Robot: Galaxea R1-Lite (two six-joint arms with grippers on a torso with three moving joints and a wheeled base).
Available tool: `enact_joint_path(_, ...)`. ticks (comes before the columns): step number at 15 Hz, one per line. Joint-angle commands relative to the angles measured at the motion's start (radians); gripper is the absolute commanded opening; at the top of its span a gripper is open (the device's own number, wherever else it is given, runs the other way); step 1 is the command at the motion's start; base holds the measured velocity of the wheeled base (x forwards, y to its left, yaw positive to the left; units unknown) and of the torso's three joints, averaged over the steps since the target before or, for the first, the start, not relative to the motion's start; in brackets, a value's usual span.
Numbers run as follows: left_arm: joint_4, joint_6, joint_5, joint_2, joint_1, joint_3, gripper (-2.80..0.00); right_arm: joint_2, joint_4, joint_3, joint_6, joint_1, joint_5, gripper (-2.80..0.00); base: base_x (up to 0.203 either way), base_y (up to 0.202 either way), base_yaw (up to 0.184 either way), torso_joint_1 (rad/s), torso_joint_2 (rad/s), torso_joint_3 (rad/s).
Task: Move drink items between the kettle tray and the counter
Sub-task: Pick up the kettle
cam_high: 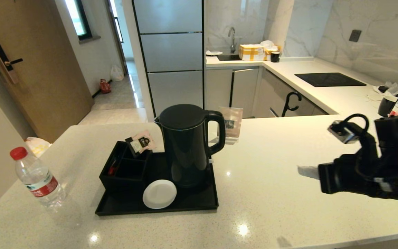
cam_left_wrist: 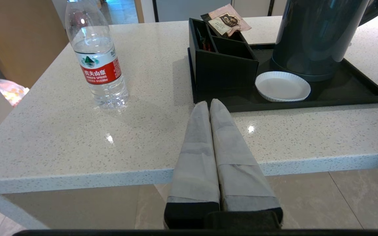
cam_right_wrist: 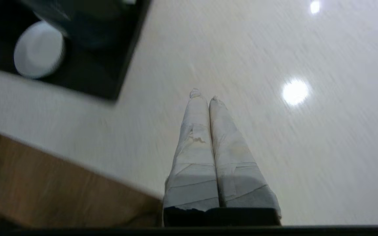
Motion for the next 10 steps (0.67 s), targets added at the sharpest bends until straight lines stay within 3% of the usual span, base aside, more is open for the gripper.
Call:
enact_joint_path(1,0.0,-0.001,0.0,-0.001,0.0,0.0,-2.8,0.233,-0.26,0.004,0.007,0.056,-0.025,-2.8,0.0,0.0,0.0,0.0,0.0,0.0)
enact_joint_path(3,0.0,0.001,0.0,-0.001,0.0,0.0,-2.8,0.338,-0.398,-0.017,0.013,0.083,-0.071,-2.8,0.0,0.0,0.0,0.0,0.0,0.0)
enact_joint_path(6,0.0,-0.001,0.0,0.0,0.0,0.0,-2.8,0.485,-0.555,-0.109,0.018,0.132,-0.217,-2.8,0.0,0.0,0.0,0.0,0.0,0.0)
enact_joint_path(10,0.0,-0.001,0.0,-0.001,0.0,0.0,-2.8,0.533,-0.595,-0.207,0.018,0.224,-0.28,-2.8,0.0,0.0,0.0,0.0,0.0,0.0)
